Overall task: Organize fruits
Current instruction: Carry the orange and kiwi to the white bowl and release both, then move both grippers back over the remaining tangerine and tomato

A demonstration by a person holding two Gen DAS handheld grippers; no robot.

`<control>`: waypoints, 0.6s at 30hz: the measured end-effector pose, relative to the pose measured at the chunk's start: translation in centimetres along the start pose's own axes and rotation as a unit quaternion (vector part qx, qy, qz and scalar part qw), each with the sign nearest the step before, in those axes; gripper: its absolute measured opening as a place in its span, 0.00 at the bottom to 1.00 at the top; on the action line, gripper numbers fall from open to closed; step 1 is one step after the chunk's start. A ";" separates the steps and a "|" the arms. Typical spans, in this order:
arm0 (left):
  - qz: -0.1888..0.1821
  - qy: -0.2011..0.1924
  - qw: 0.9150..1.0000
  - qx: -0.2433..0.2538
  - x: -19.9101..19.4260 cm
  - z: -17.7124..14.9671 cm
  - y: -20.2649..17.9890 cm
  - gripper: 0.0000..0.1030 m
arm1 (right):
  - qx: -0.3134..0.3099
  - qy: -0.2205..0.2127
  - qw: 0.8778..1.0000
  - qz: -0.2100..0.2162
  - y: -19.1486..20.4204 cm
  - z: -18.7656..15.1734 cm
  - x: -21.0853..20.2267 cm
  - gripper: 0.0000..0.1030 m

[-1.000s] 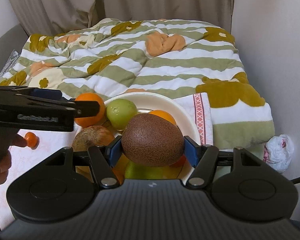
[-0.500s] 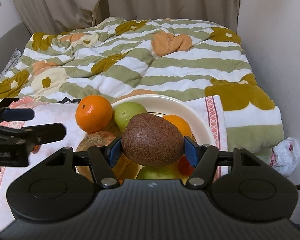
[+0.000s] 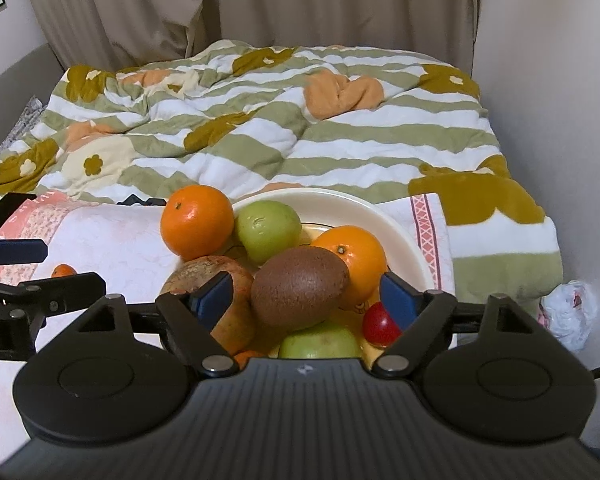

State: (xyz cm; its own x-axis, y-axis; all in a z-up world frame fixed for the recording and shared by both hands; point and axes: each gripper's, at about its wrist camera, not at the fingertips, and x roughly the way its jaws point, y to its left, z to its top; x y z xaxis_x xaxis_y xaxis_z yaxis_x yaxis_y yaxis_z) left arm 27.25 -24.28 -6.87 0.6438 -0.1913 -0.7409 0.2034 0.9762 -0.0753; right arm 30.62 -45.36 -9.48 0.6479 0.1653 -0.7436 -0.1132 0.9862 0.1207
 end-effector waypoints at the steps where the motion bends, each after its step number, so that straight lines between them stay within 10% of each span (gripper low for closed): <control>1: 0.000 -0.002 1.000 0.001 -0.3 0.0 -0.1 0.95 | 0.000 -0.002 1.000 0.000 0.0 0.0 -0.4 0.93; 18: 0.046 -0.074 0.996 -0.024 -11.1 -2.9 1.1 0.95 | -0.037 -0.058 0.997 0.020 3.3 -1.3 -9.5 0.94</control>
State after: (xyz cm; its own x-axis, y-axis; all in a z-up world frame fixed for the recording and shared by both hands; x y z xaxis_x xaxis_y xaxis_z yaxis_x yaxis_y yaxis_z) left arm 18.22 -20.78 -0.67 0.7607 -0.1102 -0.6397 0.1057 0.9934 -0.0453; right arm 23.17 -43.70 -2.87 0.7243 0.2075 -0.6575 -0.1919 0.9766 0.0967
